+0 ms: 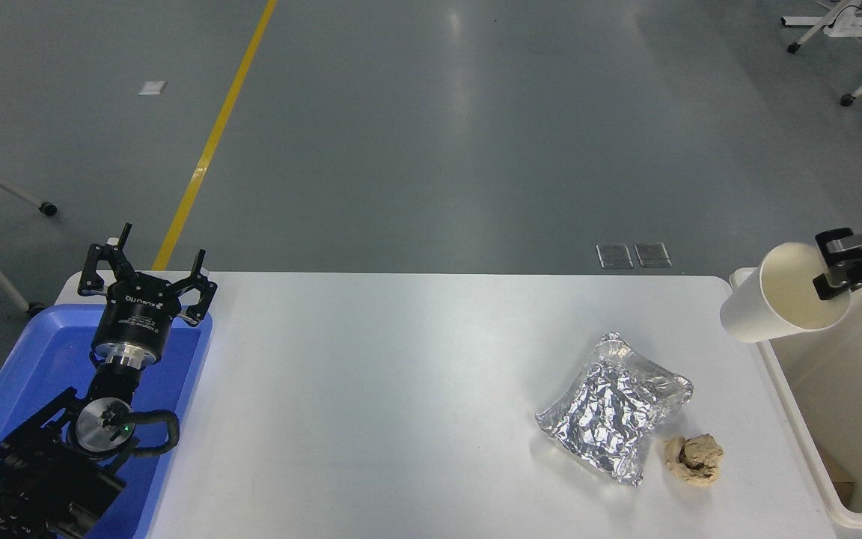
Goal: Pick up paper cup place in dustbin
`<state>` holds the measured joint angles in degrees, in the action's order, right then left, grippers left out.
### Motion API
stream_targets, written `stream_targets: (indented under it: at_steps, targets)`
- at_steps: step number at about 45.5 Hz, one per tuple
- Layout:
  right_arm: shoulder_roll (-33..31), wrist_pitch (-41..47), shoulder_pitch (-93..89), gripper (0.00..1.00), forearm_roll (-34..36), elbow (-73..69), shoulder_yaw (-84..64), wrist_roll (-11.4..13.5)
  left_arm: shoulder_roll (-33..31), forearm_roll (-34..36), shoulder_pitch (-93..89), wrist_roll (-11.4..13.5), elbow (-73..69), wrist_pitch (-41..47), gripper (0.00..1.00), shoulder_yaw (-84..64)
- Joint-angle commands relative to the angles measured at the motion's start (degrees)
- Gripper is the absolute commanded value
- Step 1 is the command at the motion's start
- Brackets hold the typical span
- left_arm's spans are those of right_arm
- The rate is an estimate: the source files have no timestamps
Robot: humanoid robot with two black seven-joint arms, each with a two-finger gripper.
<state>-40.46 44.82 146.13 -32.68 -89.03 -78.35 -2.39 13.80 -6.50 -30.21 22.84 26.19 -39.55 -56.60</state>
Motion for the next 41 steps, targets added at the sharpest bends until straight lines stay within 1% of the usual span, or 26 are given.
stream_targets:
  at_steps: [1,6,9,13,17,20,25,30,36,41]
  targets:
    - [-10.9,0.2,-10.8,0.0,-9.0,10.3,7.6,-0.3,0.0,0.0,0.0,0.0,0.0,0.0,1.0,0.0]
    - [-18.5,0.2,-23.4,0.0,-17.0,16.9,19.6,-0.6,0.0,0.0,0.0,0.0,0.0,0.0,1.0,0.0]
    - [-21.3,0.2,-31.8,0.0,-21.4,21.1,27.3,-0.9,0.0,0.0,0.1,0.0,0.0,0.0,1.0,0.0]
    - [-22.8,-2.4,-43.4,0.0,-26.6,26.0,36.2,-2.0,0.0,0.0,0.1,0.0,0.0,0.0,1.0,0.0]
    - [-22.6,-9.0,-54.5,0.0,-30.4,32.1,42.2,-3.1,0.0,0.0,0.1,0.0,0.0,0.0,1.0,0.0]
    - [-22.0,-13.9,-60.2,0.0,-31.0,37.0,43.3,-3.6,0.0,0.0,0.1,0.0,0.0,0.0,1.0,0.0]
    - [-19.5,-22.0,-69.5,0.0,-31.0,45.8,43.3,-5.2,0.0,0.0,0.1,0.0,0.0,0.0,1.0,0.0]
    - [-16.2,-29.2,-79.6,0.0,-30.9,53.9,43.4,-5.5,0.0,-0.1,0.0,0.0,0.0,0.0,1.0,0.0]
    - [-11.4,-32.8,-87.1,0.0,-28.8,61.4,44.2,-5.4,0.0,-0.1,0.1,0.0,0.0,0.0,1.0,0.0]
    - [-8.0,-34.0,-93.2,0.0,-24.2,65.9,46.8,-5.2,0.0,-0.1,0.0,0.0,0.0,0.0,1.0,0.0]
